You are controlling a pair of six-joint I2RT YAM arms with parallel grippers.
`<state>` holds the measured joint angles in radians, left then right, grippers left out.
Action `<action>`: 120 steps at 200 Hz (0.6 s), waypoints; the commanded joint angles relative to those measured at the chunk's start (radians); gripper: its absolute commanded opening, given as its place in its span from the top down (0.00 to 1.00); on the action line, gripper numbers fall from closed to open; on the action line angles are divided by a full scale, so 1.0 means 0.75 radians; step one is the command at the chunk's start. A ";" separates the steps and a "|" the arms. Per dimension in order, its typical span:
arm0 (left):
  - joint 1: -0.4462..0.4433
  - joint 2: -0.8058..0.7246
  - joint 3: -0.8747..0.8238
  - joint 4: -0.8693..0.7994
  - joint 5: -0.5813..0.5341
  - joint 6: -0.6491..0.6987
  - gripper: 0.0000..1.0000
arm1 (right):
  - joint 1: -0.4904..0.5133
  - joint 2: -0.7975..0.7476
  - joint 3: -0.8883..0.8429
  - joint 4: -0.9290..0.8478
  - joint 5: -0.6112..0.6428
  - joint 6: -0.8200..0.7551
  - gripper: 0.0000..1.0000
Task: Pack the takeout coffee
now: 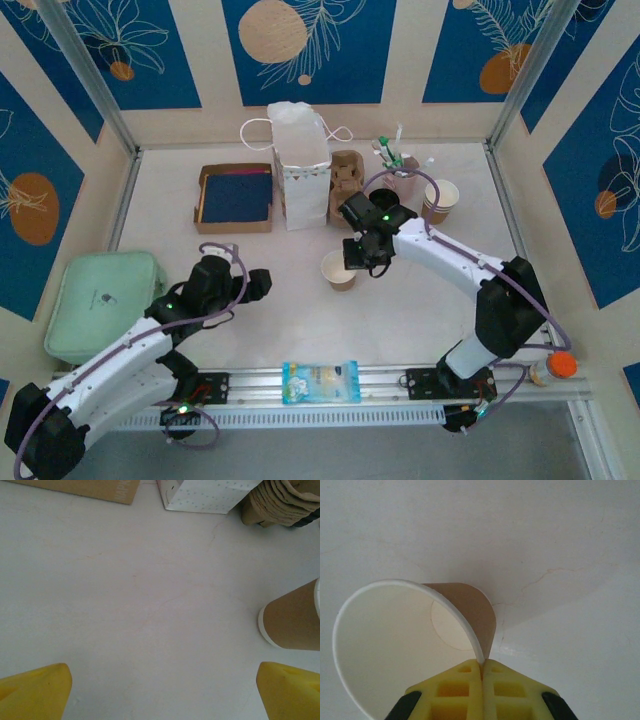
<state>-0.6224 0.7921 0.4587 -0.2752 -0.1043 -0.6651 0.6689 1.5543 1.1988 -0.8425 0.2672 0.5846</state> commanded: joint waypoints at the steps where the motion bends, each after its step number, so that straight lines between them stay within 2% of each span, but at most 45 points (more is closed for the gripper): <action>1: -0.015 -0.013 -0.025 0.020 0.017 -0.008 0.05 | -0.006 0.016 -0.022 0.025 -0.039 0.018 0.98; 40: -0.015 -0.013 -0.025 0.011 0.009 0.002 0.05 | -0.006 0.012 -0.031 0.008 0.005 0.021 0.85; 67: -0.015 -0.009 -0.021 0.011 0.004 0.008 0.05 | -0.006 -0.012 -0.030 -0.007 0.028 0.005 0.68; 86: -0.015 -0.005 -0.017 0.014 0.002 0.011 0.05 | -0.008 -0.030 -0.019 -0.023 0.046 -0.009 0.61; 120: -0.015 -0.007 -0.009 0.013 0.002 0.013 0.05 | -0.036 -0.063 0.037 -0.072 0.069 -0.019 0.58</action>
<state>-0.6224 0.7921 0.4503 -0.2726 -0.1047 -0.6643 0.6590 1.5513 1.1873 -0.8440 0.2901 0.5804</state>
